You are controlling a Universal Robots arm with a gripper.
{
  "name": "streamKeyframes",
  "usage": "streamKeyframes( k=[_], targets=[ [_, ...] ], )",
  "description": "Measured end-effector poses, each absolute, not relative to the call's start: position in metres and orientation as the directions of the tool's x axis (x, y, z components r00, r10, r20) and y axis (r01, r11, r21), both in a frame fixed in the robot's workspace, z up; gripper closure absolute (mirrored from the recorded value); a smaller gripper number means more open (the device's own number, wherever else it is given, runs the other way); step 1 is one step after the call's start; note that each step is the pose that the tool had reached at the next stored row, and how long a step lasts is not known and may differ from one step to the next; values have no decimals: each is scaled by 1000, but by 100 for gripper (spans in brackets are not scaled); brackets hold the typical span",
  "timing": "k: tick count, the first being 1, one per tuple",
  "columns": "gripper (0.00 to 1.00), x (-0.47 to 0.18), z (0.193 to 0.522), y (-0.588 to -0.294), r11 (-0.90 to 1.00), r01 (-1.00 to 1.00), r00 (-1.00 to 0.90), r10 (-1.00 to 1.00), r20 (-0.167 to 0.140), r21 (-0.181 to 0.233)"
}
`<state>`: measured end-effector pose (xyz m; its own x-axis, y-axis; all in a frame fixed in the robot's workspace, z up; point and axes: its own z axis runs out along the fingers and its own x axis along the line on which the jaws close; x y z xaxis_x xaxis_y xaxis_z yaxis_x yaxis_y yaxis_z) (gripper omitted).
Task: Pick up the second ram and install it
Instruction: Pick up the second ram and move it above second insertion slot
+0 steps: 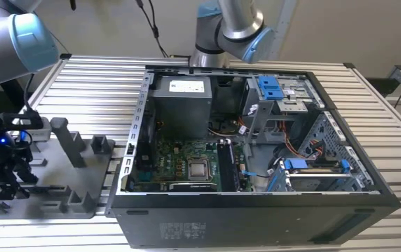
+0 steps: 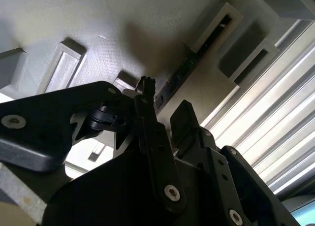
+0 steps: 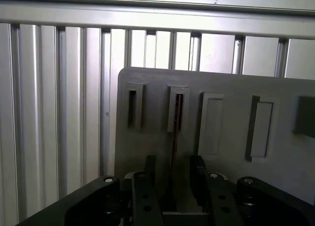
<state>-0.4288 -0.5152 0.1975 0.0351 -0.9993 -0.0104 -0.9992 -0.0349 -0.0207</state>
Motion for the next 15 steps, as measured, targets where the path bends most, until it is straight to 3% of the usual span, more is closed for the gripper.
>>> streamKeyframes(
  k=[5, 9, 15],
  targets=[
    [58, -429, 198, -515, -35, -999, 35, -999, -10, -21],
    [73, -429, 198, -515, -35, -999, 35, -999, -10, -21],
    [76, -429, 198, -515, -35, -999, 35, -999, -10, -21]
  ],
)
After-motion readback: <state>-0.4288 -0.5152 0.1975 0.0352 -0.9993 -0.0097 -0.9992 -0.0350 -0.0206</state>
